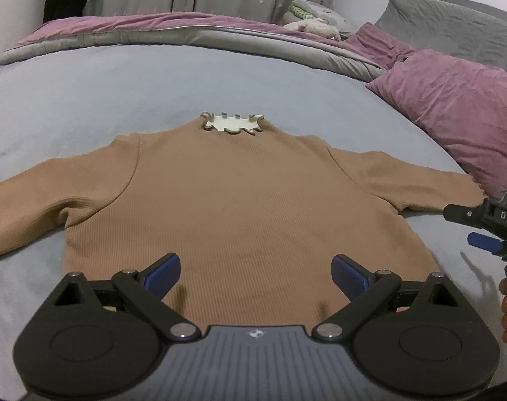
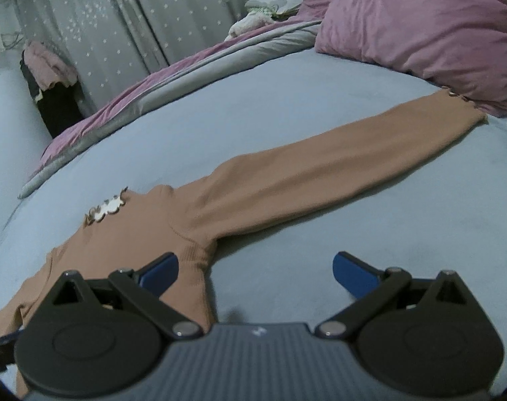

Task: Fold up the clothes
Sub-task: 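Move the right gripper out along the sweater sleeve toward its cuff, then position the open right gripper over the sleeve cuff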

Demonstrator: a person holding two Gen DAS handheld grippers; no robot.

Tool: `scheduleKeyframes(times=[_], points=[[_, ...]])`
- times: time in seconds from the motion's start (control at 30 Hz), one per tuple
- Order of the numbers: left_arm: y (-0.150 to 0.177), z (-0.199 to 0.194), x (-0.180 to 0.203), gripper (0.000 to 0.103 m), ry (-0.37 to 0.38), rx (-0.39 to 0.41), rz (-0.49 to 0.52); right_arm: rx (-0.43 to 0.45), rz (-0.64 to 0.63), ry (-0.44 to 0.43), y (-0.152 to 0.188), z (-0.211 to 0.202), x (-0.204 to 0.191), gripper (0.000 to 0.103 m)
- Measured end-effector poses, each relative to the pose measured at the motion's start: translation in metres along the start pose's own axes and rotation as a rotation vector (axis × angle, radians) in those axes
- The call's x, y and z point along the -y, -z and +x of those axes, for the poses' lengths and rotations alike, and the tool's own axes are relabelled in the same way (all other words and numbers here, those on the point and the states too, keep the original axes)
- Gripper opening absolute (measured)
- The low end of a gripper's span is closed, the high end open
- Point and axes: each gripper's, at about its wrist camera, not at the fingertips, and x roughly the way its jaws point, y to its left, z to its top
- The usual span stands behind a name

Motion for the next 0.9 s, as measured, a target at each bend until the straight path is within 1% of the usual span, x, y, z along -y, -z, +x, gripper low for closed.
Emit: scheduleKeyframes(times=[0.1, 0.27, 0.53, 0.9], points=[[0.0, 0.002, 0.002, 0.097, 0.002, -0.009, 0.003, 0.005, 0.004, 0.018, -0.001, 0.002, 0.003, 0.103], [0.0, 0.003, 0.004, 0.097, 0.011, -0.011, 0.011, -0.013, 0.007, 0.051, 0.0, 0.008, 0.008, 0.103], [0.001, 0.003, 0.002, 0.097, -0.002, -0.011, 0.014, -0.006, 0.033, 0.058, -0.002, 0.009, 0.013, 0.103], [-0.001, 0.001, -0.008, 0.097, -0.012, -0.008, -0.017, -0.008, 0.062, 0.07, -0.002, 0.011, 0.02, 0.103]])
